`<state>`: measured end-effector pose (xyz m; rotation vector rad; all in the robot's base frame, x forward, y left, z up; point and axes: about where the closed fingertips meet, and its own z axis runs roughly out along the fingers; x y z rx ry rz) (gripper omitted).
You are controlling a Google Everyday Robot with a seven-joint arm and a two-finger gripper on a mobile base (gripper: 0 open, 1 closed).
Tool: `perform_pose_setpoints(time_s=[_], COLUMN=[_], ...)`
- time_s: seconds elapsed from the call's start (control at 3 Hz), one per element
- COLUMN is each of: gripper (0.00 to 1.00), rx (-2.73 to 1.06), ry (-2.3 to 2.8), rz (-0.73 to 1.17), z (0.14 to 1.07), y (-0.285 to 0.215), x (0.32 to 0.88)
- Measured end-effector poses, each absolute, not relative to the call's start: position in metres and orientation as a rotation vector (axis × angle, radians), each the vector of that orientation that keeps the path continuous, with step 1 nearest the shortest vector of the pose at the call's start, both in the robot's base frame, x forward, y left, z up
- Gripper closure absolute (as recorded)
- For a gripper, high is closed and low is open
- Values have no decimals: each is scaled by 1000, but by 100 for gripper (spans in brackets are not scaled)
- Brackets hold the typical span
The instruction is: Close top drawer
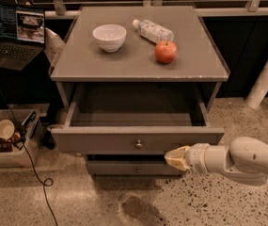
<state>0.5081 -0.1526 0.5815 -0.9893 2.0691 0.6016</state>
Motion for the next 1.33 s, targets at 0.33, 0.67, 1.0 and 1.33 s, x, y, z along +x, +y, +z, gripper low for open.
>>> perform_pose_setpoints(time_s=[0.33,0.67,1.0,1.33], gripper=[100,100,100,100], rx=[-1023,-1037,-1039,-1040], ry=[2034,1988,1957,1951], rz=[556,507,476,470], z=[591,605,616,618], y=[-154,-159,-162,-163], x=[525,548,569,571])
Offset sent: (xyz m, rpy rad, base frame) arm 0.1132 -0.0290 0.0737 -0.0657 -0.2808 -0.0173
